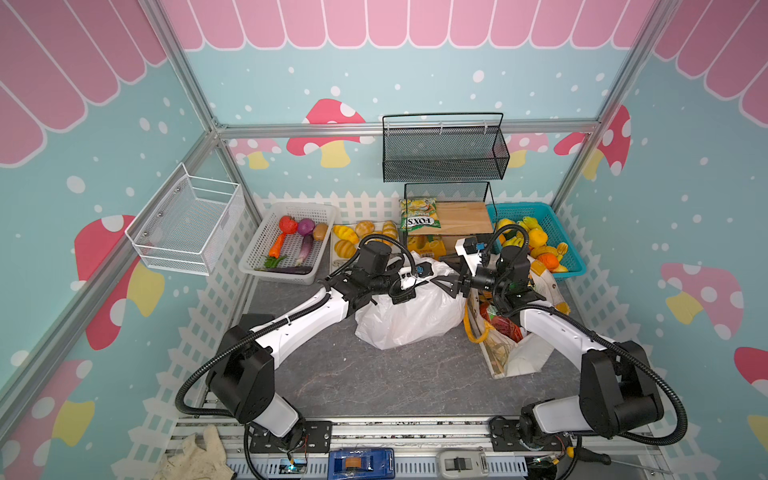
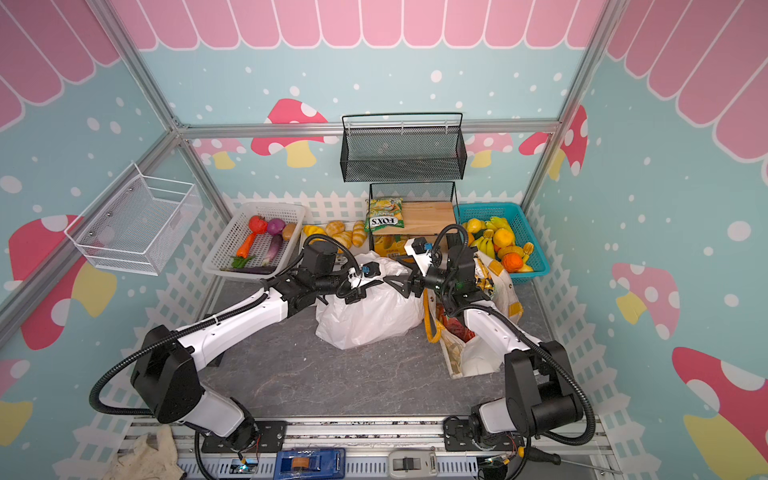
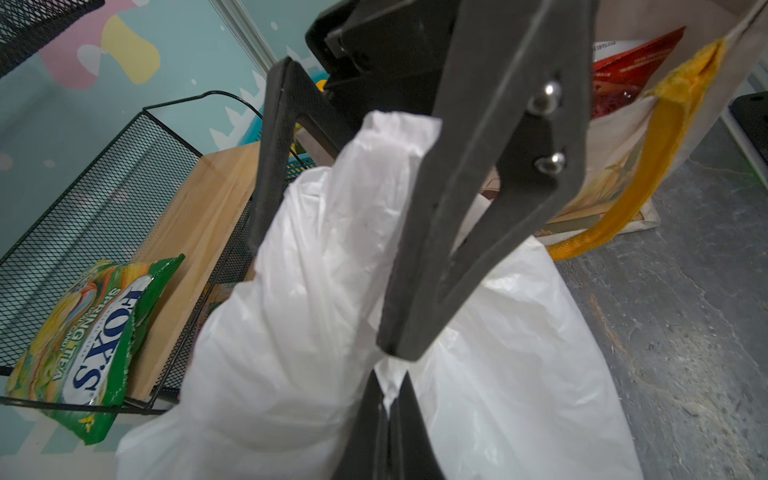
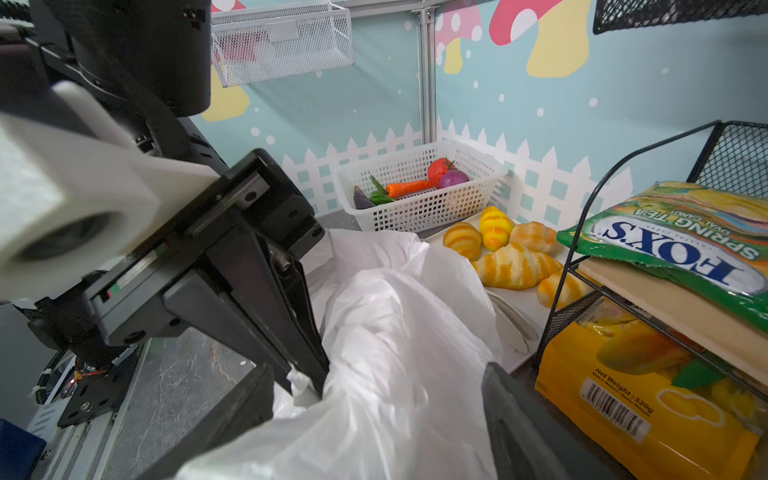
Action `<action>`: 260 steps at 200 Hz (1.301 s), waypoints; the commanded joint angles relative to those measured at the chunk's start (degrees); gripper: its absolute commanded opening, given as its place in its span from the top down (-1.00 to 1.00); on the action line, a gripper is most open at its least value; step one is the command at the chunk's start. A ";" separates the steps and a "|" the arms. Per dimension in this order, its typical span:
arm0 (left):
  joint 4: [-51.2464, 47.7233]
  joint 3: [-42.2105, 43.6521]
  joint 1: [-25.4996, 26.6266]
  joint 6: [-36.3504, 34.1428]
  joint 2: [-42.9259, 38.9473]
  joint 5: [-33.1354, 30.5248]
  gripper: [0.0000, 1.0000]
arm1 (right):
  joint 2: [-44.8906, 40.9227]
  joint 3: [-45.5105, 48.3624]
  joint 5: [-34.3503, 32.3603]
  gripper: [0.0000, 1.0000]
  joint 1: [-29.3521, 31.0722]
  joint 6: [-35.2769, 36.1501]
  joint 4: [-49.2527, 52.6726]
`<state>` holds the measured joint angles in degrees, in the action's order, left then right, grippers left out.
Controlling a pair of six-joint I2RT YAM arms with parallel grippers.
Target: Place the mixed food into the grocery bags and tie them
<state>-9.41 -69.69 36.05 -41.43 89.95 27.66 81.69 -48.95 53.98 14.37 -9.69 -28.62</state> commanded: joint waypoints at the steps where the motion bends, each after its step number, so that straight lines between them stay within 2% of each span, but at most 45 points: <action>1: -1.66 -2.03 0.12 -1.99 0.75 -0.06 0.92 | 1.33 -0.67 0.32 -0.47 0.66 -3.93 -3.79; 22: -1.66 -2.12 0.07 -2.00 0.75 -0.32 0.92 | 2.01 -0.84 -0.31 -0.26 0.70 -3.93 -3.38; 48: -1.67 -2.03 0.14 -1.99 0.66 -0.87 0.87 | 2.16 -1.12 -0.79 0.15 0.82 -3.69 -3.17; 62: -1.67 -1.94 0.16 -1.78 0.24 -0.94 0.72 | 1.86 -1.38 -1.37 0.40 0.80 -3.27 -2.88; 87: -1.73 -1.59 0.08 0.01 -1.86 0.42 0.28 | 0.72 -2.14 -2.21 0.76 0.75 -1.04 -1.75; 136: -2.10 -2.55 -1.81 6.51 -9.39 9.47 -0.20 | -1.09 -3.04 -0.33 0.90 0.73 3.87 -1.74; 162: -1.76 -3.85 -4.27 9.00 -10.68 11.37 -0.31 | -1.53 -3.22 1.99 0.93 0.75 3.85 -2.86; 181: -3.32 -6.24 -5.32 8.58 -9.20 8.56 -0.34 | -2.06 -3.17 3.61 0.95 0.79 3.79 -3.70; 211: -15.48 -14.17 -5.91 3.04 -3.65 7.00 -0.38 | -2.84 -3.22 4.74 0.95 0.75 3.20 -4.38; 227: -21.43 -18.28 -5.99 1.19 -0.64 7.43 -0.41 | -3.07 -3.30 4.73 0.95 0.79 2.88 -4.33; 260: -24.41 -22.33 -5.82 1.05 3.68 10.16 -0.50 | -3.03 -3.48 4.96 0.95 0.82 2.15 -4.60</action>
<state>-26.68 -88.97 30.33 -37.87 91.33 35.46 80.05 -50.65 57.52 14.81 -7.60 -31.35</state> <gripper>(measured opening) 0.738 0.055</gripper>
